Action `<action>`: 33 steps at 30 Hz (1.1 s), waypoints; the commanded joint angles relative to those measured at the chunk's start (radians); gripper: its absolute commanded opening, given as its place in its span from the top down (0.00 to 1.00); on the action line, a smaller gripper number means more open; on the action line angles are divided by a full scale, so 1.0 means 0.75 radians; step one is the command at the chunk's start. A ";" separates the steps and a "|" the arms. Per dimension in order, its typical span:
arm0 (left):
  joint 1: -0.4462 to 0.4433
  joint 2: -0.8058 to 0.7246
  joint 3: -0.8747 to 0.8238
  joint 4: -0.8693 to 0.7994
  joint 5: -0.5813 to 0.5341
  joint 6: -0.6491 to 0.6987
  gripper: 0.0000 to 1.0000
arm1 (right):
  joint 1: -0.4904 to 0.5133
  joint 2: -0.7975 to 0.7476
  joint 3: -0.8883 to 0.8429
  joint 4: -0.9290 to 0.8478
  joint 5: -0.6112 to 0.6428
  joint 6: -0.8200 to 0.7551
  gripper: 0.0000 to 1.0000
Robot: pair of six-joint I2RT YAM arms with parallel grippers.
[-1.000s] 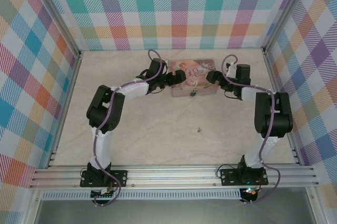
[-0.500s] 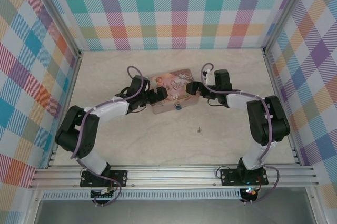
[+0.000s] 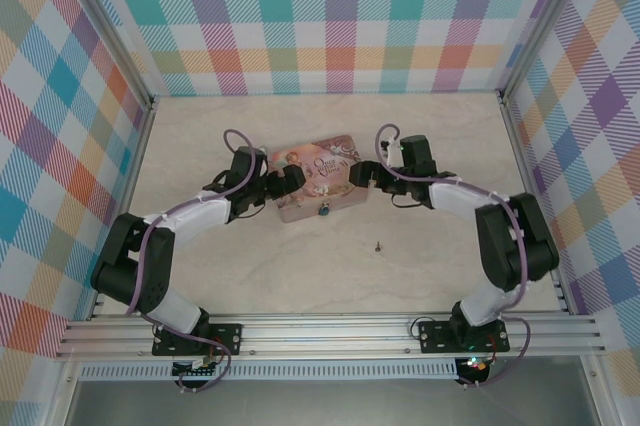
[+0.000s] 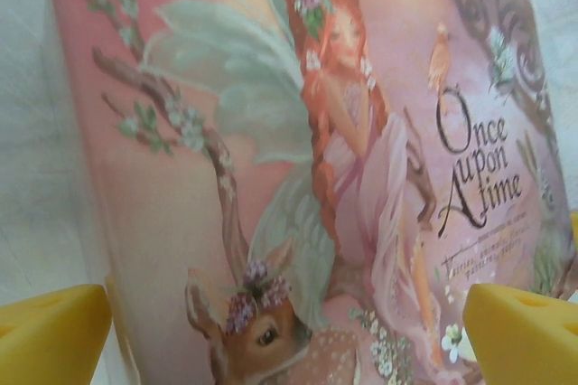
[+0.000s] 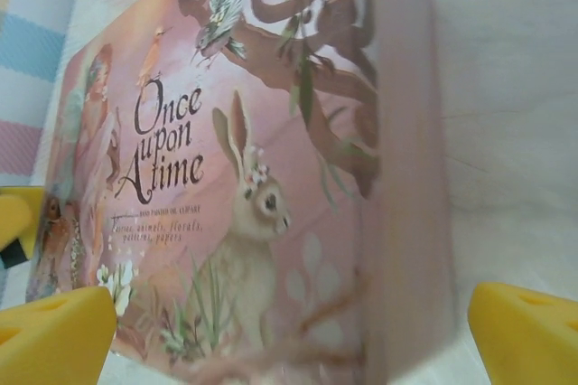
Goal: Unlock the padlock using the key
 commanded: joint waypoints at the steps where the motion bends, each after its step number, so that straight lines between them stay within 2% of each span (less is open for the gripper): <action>1: 0.028 0.006 0.041 0.060 0.042 0.009 0.00 | 0.003 -0.167 -0.049 -0.230 0.182 -0.076 0.00; 6: 0.052 0.069 0.119 0.056 0.057 0.054 0.00 | 0.008 -0.355 -0.122 -0.565 0.191 -0.023 0.12; 10: 0.079 0.096 0.165 0.063 0.049 0.078 0.00 | 0.045 -0.477 -0.219 -0.741 0.205 0.083 0.23; 14: 0.090 0.056 0.164 0.047 0.011 0.105 0.00 | 0.113 -0.463 -0.263 -0.822 0.219 0.109 0.39; 17: 0.090 0.011 0.136 0.030 -0.001 0.121 0.00 | 0.157 -0.385 -0.242 -0.851 0.251 0.105 0.47; 24: 0.090 -0.123 0.019 -0.003 -0.014 0.116 0.00 | 0.222 -0.230 -0.153 -0.833 0.283 0.084 0.55; 33: 0.090 -0.239 -0.055 -0.024 -0.030 0.111 0.00 | 0.268 -0.093 -0.082 -0.814 0.305 0.074 0.58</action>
